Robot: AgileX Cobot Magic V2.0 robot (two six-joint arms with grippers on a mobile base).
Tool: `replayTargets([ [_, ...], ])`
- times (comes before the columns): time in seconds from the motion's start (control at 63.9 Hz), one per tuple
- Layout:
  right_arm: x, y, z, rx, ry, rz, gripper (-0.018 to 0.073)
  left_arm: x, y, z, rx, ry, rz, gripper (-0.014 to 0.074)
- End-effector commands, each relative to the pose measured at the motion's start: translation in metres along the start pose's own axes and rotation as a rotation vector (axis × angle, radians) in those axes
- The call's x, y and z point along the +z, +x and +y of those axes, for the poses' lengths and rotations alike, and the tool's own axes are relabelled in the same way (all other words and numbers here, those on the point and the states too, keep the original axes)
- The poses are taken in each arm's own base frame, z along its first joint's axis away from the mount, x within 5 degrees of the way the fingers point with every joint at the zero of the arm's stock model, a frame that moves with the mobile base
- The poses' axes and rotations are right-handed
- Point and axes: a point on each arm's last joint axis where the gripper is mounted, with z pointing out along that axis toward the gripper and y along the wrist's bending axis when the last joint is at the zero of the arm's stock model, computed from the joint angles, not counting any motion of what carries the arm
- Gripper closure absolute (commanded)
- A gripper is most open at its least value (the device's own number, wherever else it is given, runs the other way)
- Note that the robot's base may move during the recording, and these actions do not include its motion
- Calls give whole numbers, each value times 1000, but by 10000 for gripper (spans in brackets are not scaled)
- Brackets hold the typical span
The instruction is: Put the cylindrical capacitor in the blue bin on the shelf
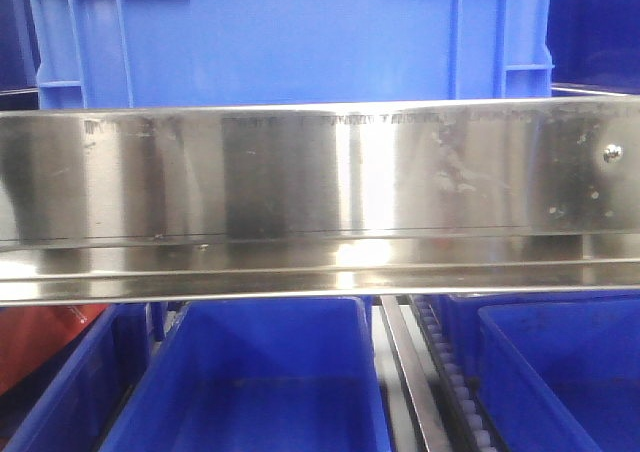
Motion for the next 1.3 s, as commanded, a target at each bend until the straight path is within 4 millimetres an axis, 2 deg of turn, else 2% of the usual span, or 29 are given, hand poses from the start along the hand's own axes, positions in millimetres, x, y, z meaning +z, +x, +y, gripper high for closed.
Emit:
replayTargets([
  [0.0, 4, 12, 3, 14, -16, -38, 712, 0, 6, -1, -17, 9, -43, 708],
  [0.141, 12, 27, 5, 12, -24, -25, 712, 0, 11, -2, -17, 10, -32, 708],
  [0.814, 12, 27, 5, 12, -25, -33, 712, 0, 10, -2, -17, 10, -42, 708],
  [0.971, 12, 27, 5, 12, -25, -33, 712, 0, 16, 0, -34, -26, -47, 708],
  [1.065, 12, 27, 5, 12, -25, -33, 712, -2, 24, 3, -51, -98, -90, 708],
  [1.143, 12, 27, 5, 12, -25, -33, 712, -4, 38, 6, -25, -184, -154, 708],
  [1.284, 12, 27, 5, 12, -25, -33, 712, -4, 76, 8, -17, -305, -208, 708],
])
